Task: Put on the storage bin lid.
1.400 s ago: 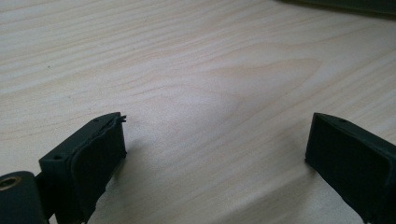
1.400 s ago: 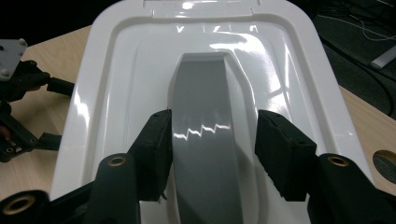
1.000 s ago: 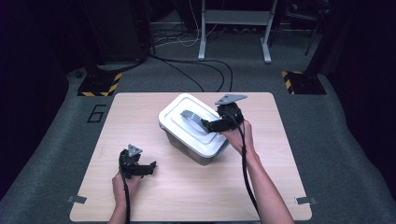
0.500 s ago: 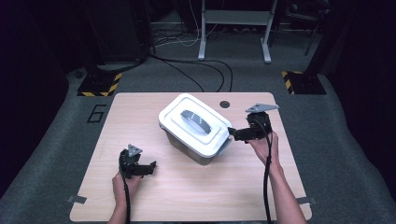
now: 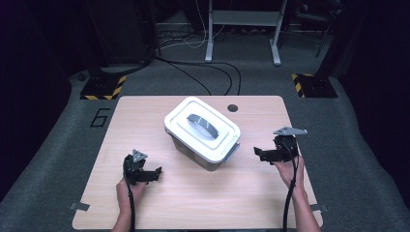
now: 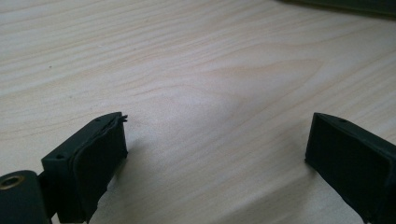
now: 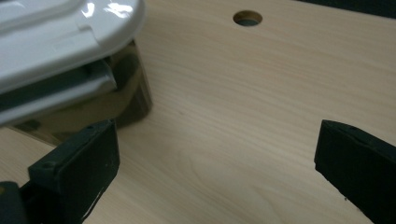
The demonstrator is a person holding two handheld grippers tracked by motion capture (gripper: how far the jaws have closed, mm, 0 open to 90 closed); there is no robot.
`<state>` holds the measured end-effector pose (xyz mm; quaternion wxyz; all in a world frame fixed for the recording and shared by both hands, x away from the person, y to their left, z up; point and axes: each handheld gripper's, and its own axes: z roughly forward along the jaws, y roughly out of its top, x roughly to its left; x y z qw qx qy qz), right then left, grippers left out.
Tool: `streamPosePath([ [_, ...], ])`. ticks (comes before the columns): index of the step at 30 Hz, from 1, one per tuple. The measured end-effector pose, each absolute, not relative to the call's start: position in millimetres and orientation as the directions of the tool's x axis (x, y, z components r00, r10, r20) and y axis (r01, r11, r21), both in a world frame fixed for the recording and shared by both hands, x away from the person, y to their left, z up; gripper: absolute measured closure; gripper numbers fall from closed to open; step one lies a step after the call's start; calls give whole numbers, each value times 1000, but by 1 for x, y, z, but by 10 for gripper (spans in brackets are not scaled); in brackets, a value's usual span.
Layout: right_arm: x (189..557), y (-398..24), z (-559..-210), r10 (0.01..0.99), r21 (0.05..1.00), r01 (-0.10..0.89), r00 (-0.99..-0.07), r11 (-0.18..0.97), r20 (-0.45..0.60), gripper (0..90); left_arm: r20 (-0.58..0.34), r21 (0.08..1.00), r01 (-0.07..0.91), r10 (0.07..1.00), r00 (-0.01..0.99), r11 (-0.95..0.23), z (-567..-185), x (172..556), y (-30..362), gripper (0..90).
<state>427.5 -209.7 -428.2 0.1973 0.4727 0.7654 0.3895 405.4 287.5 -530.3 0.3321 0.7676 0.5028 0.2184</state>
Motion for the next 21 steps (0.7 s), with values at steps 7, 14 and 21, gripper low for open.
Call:
streamPosePath([
  [7,413,-230,-468,905,752,622,-417,215,87,0,1,730,627,917,399,-273,-530,405,287,51],
  [14,400,-239,-507,926,721,662,-371,205,77,0,1,730,627,917,399,-273,-530,405,287,51],
  [21,390,-238,-525,939,716,658,-345,233,12,0,1,730,627,917,399,-273,-530,405,287,51],
])
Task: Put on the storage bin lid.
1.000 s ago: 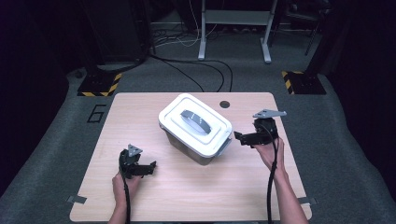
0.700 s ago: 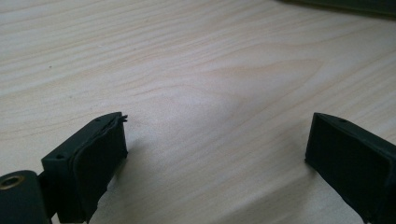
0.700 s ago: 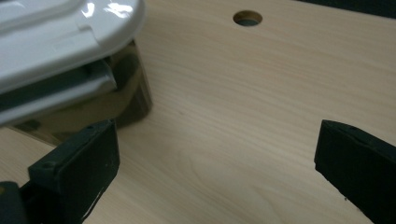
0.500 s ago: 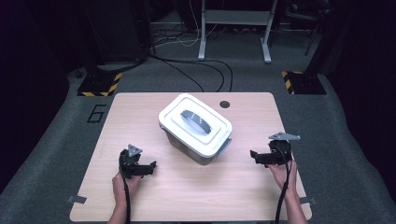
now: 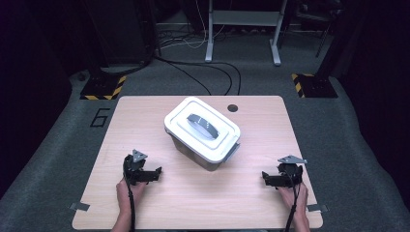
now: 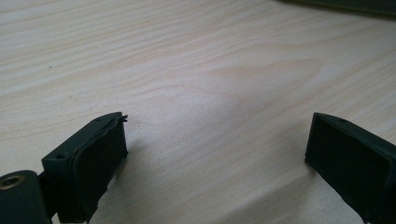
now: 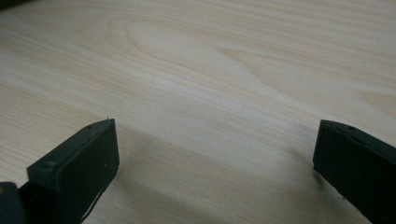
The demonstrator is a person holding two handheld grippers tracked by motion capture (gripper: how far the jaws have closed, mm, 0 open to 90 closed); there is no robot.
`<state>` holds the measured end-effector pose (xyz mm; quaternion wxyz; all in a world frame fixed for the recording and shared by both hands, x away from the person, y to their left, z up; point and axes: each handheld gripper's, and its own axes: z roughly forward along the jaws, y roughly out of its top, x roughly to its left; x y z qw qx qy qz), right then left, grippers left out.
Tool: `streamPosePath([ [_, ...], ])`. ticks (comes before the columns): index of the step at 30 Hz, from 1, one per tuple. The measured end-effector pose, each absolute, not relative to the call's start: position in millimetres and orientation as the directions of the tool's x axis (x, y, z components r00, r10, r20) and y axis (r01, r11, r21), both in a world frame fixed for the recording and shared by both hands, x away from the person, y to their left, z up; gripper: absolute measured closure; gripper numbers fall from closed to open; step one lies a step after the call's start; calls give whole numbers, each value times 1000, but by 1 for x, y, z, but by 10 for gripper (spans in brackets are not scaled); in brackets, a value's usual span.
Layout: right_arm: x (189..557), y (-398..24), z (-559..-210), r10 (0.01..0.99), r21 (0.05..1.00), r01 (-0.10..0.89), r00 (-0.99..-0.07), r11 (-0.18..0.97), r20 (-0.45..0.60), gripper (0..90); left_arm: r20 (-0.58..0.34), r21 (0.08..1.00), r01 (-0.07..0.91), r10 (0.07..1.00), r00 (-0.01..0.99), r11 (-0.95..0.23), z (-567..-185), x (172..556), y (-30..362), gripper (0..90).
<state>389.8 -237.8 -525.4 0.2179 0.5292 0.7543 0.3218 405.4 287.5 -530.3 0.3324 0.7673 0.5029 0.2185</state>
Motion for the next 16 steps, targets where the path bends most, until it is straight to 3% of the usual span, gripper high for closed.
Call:
streamPosePath([
  [16,389,-235,-529,931,717,649,-366,252,4,0,0,727,631,918,397,-272,-530,405,287,51],
])
